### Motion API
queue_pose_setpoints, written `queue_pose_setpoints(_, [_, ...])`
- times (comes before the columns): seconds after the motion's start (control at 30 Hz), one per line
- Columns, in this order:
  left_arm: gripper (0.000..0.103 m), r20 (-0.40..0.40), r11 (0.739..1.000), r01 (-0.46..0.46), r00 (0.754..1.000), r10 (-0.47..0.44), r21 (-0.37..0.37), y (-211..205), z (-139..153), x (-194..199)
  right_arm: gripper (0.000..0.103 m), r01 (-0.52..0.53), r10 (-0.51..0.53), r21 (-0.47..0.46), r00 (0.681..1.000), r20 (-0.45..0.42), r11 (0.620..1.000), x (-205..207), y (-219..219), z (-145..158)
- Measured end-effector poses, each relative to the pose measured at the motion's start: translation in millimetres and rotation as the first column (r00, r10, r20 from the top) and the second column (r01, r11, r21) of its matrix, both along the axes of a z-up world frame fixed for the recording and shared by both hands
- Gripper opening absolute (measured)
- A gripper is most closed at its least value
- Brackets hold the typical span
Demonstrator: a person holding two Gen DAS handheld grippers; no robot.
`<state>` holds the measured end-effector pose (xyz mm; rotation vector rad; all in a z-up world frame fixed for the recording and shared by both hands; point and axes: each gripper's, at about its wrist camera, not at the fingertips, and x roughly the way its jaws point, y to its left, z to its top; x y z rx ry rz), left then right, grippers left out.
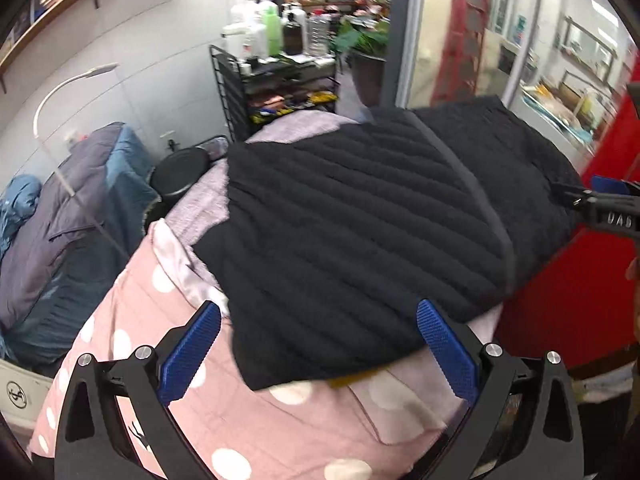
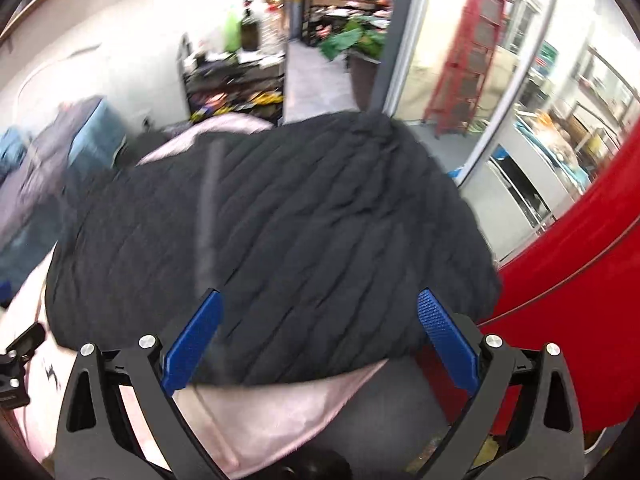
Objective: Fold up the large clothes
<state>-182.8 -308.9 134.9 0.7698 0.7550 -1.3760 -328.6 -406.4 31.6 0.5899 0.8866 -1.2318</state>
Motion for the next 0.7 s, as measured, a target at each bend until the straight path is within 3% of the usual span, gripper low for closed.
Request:
queue_pose_setpoints(0.33, [0.097,-0.025,0.995,0.099,0.995,-0.099,0.029,14,-7,-44,0.096,-0.030,0.030,0.007,0.996,-0.083,1.000,15,43,-3])
queue_pose_setpoints(0.7, [0.097,-0.047,0.995,0.080,0.996,-0.077,0.067,20,-11,-53,0.096,-0.032,0.034,0.028,0.995,-0.096,0.999,6,58,-3])
